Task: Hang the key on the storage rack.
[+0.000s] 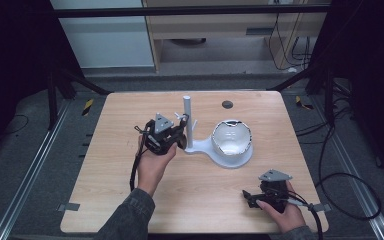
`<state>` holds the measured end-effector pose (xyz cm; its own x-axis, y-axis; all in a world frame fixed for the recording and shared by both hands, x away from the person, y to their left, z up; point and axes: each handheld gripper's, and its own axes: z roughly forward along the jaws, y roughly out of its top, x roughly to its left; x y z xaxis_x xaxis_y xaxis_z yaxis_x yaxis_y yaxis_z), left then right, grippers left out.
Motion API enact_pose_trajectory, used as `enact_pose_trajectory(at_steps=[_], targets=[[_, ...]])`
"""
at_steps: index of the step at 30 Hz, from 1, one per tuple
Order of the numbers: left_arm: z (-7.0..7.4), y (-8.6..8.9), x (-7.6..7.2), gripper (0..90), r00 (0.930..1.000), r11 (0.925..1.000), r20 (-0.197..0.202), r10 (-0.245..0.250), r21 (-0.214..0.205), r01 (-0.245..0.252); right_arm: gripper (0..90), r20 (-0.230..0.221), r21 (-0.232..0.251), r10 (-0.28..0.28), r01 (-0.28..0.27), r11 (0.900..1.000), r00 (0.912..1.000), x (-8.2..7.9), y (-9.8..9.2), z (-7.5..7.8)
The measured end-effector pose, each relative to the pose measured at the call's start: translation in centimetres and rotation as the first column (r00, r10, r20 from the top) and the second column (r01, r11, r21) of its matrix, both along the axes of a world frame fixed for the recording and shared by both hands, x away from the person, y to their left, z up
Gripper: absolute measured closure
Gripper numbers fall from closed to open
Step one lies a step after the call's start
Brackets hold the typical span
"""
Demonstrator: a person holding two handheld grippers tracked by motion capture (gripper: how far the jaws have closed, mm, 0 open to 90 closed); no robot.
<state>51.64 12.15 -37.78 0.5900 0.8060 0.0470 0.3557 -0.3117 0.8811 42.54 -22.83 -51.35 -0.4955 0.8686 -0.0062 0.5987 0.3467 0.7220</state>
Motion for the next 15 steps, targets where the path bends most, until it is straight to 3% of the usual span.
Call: enact_pose_trajectory(at_steps=[15], targets=[[-0.40, -0.10, 0.38, 79.9, 1.0000, 1.0000, -0.004, -0.002, -0.008, 0.002, 0.4, 0.000, 0.000, -0.002, 0.002, 1.0000, 1.0000, -0.02, 0.02, 0.00]])
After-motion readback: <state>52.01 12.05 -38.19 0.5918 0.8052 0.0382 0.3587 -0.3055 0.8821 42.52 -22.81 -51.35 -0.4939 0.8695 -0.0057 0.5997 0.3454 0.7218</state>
